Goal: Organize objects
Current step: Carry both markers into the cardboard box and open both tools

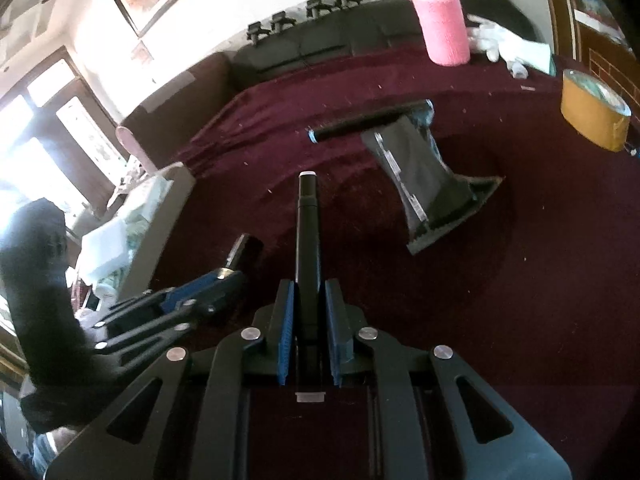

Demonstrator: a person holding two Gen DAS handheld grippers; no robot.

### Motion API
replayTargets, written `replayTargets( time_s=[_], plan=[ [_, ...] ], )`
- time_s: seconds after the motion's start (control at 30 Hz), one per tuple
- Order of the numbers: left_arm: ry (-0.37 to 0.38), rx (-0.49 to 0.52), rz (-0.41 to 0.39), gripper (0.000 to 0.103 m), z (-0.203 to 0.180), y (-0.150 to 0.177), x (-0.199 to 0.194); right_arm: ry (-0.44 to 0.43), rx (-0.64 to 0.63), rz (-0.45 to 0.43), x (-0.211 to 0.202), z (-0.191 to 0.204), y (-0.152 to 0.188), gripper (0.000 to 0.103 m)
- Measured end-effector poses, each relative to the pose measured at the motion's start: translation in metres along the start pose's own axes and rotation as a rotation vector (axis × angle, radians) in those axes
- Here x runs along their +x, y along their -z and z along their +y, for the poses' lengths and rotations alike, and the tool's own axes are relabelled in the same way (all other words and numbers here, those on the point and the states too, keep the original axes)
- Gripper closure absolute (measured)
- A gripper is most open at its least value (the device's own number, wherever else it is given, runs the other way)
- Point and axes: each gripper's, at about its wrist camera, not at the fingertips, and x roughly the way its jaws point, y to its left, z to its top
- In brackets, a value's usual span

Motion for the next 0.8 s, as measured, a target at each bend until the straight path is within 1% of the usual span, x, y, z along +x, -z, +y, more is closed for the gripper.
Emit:
replayTargets(
  time_s=[0.07,0.27,0.5,0.63,0.8],
  plan=[
    [-0.023,0.010,-0.012,0.089,-0.001,0.000,-0.001,-0.004,-0.007,-0.007,-0.003,0.003,0.000,0.090],
    [-0.041,0.004,-0.031,0.089,0.001,0.000,-0.004,-0.010,-0.011,-0.019,-0.005,0.004,0.001,0.090],
    [-0.068,0.039,-0.054,0.089,-0.009,0.002,-0.014,-0.006,-0.015,-0.022,-0.004,0.002,0.001,0.090],
    [-0.066,0.038,-0.071,0.089,-0.012,0.003,-0.027,-0.006,-0.013,-0.034,-0.006,0.001,0.000,0.090],
    [-0.033,0.004,-0.093,0.089,-0.008,0.003,-0.054,-0.018,-0.007,-0.044,-0.009,0.002,-0.001,0.090]
  ],
)
